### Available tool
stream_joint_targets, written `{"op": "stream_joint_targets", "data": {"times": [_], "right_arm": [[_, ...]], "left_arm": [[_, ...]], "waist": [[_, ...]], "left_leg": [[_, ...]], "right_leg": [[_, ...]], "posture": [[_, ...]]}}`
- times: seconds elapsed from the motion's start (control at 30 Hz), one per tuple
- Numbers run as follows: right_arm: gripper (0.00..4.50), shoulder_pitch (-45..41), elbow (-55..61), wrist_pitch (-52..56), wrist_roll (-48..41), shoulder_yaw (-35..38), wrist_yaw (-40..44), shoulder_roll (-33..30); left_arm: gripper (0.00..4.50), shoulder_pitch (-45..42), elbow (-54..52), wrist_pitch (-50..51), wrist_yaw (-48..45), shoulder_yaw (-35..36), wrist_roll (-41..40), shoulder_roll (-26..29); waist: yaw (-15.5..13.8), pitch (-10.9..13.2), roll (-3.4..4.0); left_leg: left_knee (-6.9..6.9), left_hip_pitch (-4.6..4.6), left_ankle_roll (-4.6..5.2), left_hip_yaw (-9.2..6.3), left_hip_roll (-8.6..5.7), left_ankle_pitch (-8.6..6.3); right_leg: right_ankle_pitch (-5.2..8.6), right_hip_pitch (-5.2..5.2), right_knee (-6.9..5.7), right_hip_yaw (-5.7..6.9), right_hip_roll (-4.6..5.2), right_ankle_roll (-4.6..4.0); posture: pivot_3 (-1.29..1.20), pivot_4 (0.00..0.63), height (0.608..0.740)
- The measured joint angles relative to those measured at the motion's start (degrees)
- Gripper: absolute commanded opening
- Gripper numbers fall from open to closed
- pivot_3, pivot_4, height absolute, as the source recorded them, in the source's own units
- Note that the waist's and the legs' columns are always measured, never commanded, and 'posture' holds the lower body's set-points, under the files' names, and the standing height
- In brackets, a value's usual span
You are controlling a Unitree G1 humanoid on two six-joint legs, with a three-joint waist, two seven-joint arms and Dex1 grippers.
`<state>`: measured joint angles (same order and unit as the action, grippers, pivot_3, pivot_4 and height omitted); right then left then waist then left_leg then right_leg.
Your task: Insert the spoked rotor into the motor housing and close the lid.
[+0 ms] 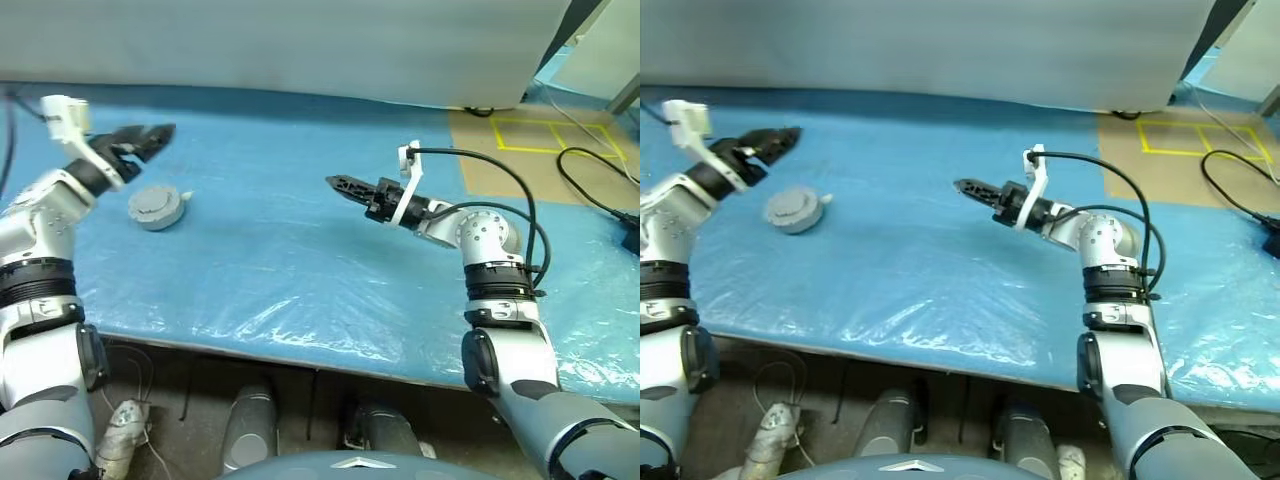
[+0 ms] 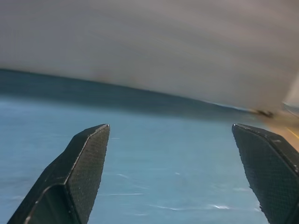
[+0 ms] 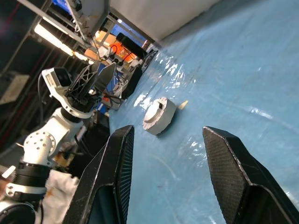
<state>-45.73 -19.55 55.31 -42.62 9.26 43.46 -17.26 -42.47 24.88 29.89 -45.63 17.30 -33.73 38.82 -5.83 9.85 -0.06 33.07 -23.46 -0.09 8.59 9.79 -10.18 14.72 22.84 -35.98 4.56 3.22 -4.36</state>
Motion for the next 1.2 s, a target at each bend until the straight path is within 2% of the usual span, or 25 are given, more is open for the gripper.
{"op": "stream_joint_targets", "data": {"times": [0.13, 0.33, 0.6, 1.2], "right_arm": [[2.42, 3.0, 3.8, -6.1, 5.2, -5.6, 4.6, -3.2], [2.42, 8.7, 7.3, -16.0, 14.2, -14.2, 6.6, -3.2], [2.42, 8.8, 3.6, -25.4, 22.3, -15.3, 2.5, -1.5], [2.42, 7.8, 1.6, -26.8, 23.6, -15.1, 3.7, -0.6]], "left_arm": [[4.41, 5.1, -7.6, 0.4, -3.5, -7.5, 2.0, -3.1], [4.41, 11.9, -9.4, -2.1, -4.2, -13.4, 6.1, -8.4], [4.41, 18.7, -15.7, -5.1, -4.4, -18.0, 10.8, -9.4], [4.41, 15.6, -16.6, -4.4, -3.2, -16.3, 10.3, -10.8]], "waist": [[0.7, 0.0, 0.00], [0.6, 0.0, 0.00], [0.5, 0.0, 0.01], [0.5, 0.0, 0.01]], "left_leg": [[0.00, 0.01, 0.02, 0.00, 0.08, 0.01], [0.03, 0.00, 0.21, -0.01, 0.07, 0.10], [0.04, 0.12, 0.25, 0.01, 0.07, 0.10], [0.16, 0.29, 0.29, 0.03, 0.10, 0.10]], "right_leg": [[0.00, 0.02, 0.00, 0.00, -0.09, -0.01], [0.00, 0.01, -0.01, -0.01, -0.08, -0.03], [0.01, -0.12, -0.02, -0.02, -0.06, -0.12], [0.24, -0.11, -0.42, -0.04, -0.06, -0.53]], "posture": [[0.00, 0.150, 0.740], [0.00, 0.150, 0.740], [0.00, 0.150, 0.740], [0.00, 0.150, 0.740]]}}
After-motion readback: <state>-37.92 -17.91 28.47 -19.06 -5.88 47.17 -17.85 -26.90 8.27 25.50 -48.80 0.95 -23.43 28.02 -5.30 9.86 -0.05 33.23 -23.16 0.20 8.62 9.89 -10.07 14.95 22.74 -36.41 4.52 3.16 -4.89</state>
